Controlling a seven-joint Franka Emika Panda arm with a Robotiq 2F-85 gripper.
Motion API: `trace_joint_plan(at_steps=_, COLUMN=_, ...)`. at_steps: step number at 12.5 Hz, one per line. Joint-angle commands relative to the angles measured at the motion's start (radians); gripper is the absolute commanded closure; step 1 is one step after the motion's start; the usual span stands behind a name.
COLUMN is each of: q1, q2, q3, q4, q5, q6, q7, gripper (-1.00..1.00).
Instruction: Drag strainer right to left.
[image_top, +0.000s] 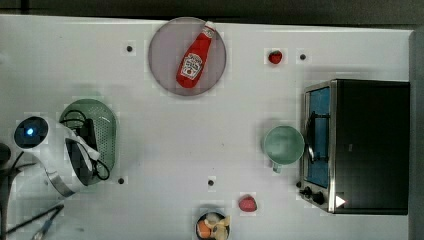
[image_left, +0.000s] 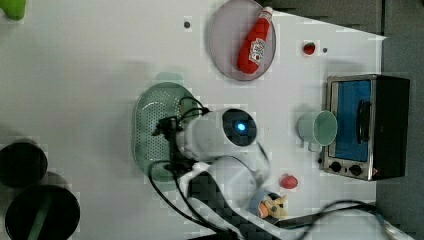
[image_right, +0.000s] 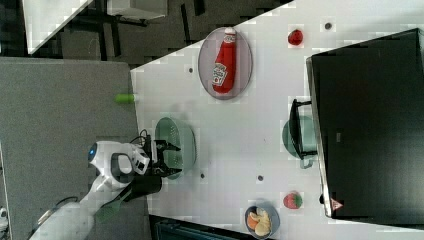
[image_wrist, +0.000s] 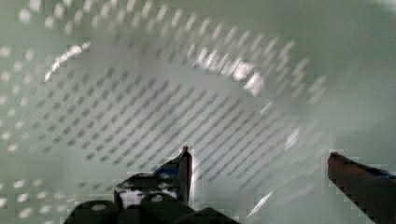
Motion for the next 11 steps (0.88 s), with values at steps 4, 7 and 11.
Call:
trace_joint_plan(at_steps=4, q1=-0.036, q2=-0.432, q3=-0.332, q4=0.089, q5=-0.06, q6=-0.236, q7=-0.625, gripper=-1.0)
trace_joint_plan(at_steps=7, q1=-0.055, q2=-0.566, q3=-0.527, q4=0.131, q5=-0.123, q6=-0.412, q7=-0.911, gripper=-1.0)
trace_joint_plan(at_steps=11, q1=-0.071, q2=-0.687, q3=-0.714, q4=0.16, q5=-0.213, q6=-0.624, q7=-1.242, gripper=-1.0)
